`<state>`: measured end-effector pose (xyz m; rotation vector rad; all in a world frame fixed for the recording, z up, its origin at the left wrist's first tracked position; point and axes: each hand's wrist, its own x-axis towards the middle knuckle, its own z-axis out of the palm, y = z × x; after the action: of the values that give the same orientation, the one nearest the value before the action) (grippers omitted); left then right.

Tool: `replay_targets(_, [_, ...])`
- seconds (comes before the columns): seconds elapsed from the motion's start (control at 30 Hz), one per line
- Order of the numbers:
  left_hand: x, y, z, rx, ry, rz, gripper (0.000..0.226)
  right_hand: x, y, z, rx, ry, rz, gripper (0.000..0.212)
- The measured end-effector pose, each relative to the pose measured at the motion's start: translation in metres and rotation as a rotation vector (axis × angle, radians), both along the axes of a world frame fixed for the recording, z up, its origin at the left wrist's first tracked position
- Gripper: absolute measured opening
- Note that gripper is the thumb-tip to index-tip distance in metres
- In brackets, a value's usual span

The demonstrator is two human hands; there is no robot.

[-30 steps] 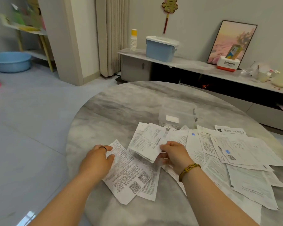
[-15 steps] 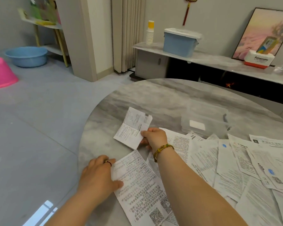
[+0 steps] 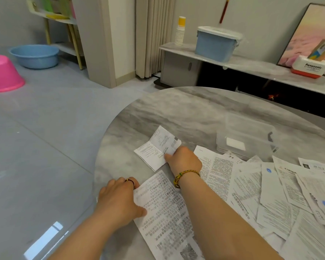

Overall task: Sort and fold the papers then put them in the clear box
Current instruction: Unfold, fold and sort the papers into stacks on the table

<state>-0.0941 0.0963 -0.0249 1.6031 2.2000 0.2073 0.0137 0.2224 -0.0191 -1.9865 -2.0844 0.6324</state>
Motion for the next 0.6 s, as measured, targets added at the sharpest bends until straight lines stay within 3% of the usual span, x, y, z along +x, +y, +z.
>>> replay_targets(0.2, [-0.003, -0.001, 0.005, 0.006, -0.099, 0.069, 0.015, 0.008, -0.012, 0.002, 0.031, 0.108, -0.003, 0.036])
replay_targets(0.4, [-0.006, -0.005, 0.017, 0.067, -0.771, 0.253, 0.02, 0.047, -0.038, 0.017, -0.035, 0.357, 0.057, 0.033])
replay_targets(0.53, [0.006, -0.011, 0.035, 0.085, -1.001, 0.21, 0.018, 0.081, -0.068, 0.04, -0.237, 0.519, 0.129, 0.036])
replay_targets(0.6, [0.01, -0.014, 0.043, 0.093, -1.096, 0.184, 0.017, 0.098, -0.082, 0.047, -0.302, 0.551, 0.17, 0.027])
